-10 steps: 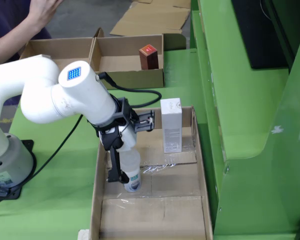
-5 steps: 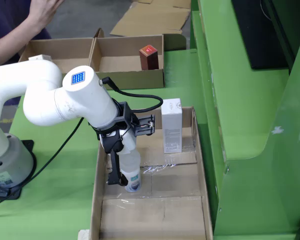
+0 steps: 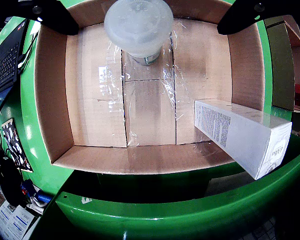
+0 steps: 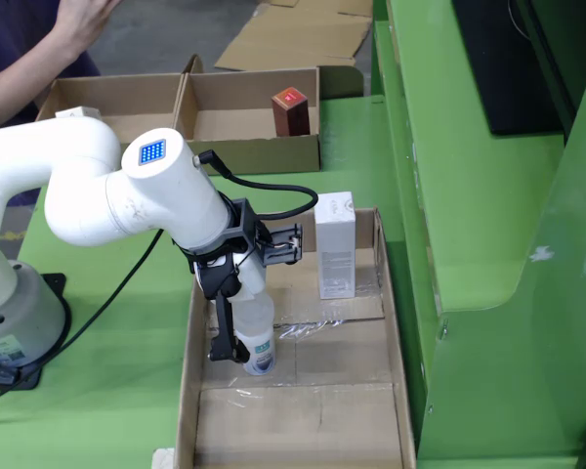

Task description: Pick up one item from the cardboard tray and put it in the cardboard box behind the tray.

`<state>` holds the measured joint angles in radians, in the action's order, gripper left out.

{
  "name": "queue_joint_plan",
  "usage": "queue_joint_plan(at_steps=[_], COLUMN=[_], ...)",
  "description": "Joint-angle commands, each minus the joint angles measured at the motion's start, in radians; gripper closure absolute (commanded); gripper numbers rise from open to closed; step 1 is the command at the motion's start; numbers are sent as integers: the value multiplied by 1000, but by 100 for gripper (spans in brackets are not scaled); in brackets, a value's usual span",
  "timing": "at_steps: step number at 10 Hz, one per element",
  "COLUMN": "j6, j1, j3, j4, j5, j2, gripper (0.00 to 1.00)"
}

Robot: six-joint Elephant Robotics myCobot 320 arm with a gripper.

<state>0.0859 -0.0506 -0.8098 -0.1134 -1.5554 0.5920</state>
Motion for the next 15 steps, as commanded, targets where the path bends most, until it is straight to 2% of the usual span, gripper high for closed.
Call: queue_joint_plan(at_steps=[1,7,15], j6=[2,2,2], j1=[4,4,4], j3=[24,24,24], j4=[-13,-13,-13], j5=[-4,-4,-4], j2=[-26,-26,-26], gripper=[0,0,80])
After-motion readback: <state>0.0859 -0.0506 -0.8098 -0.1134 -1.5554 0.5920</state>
